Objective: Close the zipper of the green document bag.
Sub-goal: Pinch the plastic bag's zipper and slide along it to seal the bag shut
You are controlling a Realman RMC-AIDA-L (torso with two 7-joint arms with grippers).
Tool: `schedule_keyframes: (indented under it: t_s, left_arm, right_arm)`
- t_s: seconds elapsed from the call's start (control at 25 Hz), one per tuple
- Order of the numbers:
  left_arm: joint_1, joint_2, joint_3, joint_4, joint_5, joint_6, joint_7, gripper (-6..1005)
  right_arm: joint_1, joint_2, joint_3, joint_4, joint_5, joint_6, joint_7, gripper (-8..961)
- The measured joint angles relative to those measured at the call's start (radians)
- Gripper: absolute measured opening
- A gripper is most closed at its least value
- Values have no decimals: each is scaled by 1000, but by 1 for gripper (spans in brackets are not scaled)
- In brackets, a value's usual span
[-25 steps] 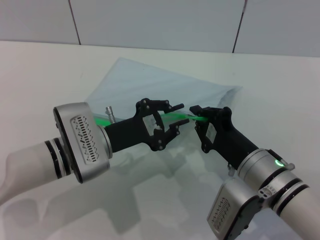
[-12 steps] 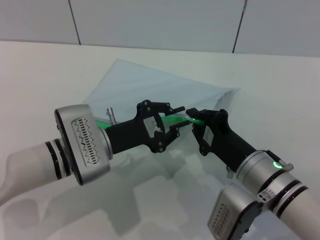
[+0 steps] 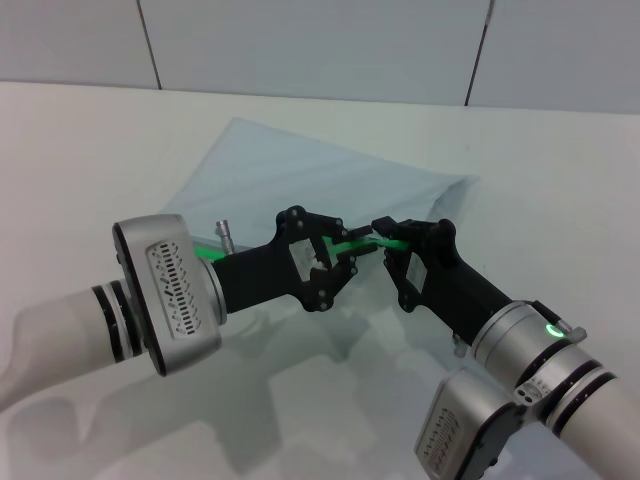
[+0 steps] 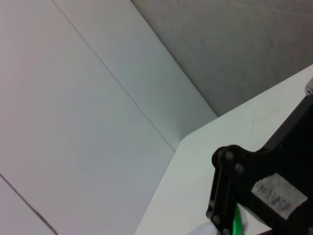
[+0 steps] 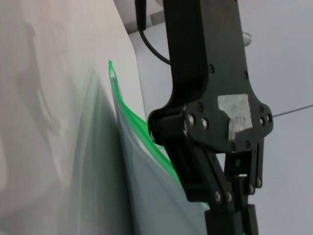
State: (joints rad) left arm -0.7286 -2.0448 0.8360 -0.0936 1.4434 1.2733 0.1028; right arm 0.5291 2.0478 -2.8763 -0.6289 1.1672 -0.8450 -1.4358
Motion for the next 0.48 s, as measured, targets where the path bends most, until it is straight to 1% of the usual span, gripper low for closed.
schedule_keyframes:
  t_s: [0.08,0.28,0.48]
  left_arm:
    - [0,0,0,0,0,0,0,123]
    - [0,0,-1,0,0,-2,0,91]
    - [0,0,-4,-2,-1,-2,0,85]
  right_arm:
    - [0,0,0,0,0,-1,0,48]
    - [0,0,-1,0,0,-1,-1,48]
    - [0,0,-1,0,-13,2,-2,48]
